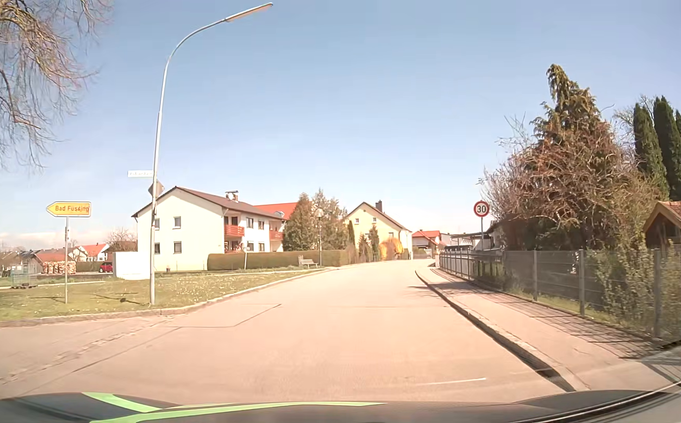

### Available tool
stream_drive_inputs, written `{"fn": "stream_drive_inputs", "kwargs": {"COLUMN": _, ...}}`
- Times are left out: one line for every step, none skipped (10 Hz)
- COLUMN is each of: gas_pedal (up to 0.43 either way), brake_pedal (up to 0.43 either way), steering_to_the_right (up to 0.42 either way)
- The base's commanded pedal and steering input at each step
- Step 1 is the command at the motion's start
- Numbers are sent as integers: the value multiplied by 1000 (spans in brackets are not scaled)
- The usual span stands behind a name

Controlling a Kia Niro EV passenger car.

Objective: Follow the waypoints while adhering to traffic rules and regulations

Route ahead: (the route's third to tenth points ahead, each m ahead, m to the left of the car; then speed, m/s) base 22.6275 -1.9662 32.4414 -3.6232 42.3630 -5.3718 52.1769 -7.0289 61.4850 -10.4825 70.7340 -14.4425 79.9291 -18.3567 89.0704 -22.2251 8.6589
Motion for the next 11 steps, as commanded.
{"fn": "stream_drive_inputs", "kwargs": {"gas_pedal": 0, "brake_pedal": 0, "steering_to_the_right": 15}}
{"fn": "stream_drive_inputs", "kwargs": {"gas_pedal": 0, "brake_pedal": 0, "steering_to_the_right": 16}}
{"fn": "stream_drive_inputs", "kwargs": {"gas_pedal": 0, "brake_pedal": 0, "steering_to_the_right": 17}}
{"fn": "stream_drive_inputs", "kwargs": {"gas_pedal": 0, "brake_pedal": 0, "steering_to_the_right": 18}}
{"fn": "stream_drive_inputs", "kwargs": {"gas_pedal": 0, "brake_pedal": 0, "steering_to_the_right": 19}}
{"fn": "stream_drive_inputs", "kwargs": {"gas_pedal": 0, "brake_pedal": 0, "steering_to_the_right": 20}}
{"fn": "stream_drive_inputs", "kwargs": {"gas_pedal": 0, "brake_pedal": 0, "steering_to_the_right": 22}}
{"fn": "stream_drive_inputs", "kwargs": {"gas_pedal": 39, "brake_pedal": 0, "steering_to_the_right": 22}}
{"fn": "stream_drive_inputs", "kwargs": {"gas_pedal": 67, "brake_pedal": 0, "steering_to_the_right": 23}}
{"fn": "stream_drive_inputs", "kwargs": {"gas_pedal": 79, "brake_pedal": 0, "steering_to_the_right": 25}}
{"fn": "stream_drive_inputs", "kwargs": {"gas_pedal": 79, "brake_pedal": 0, "steering_to_the_right": 25}}
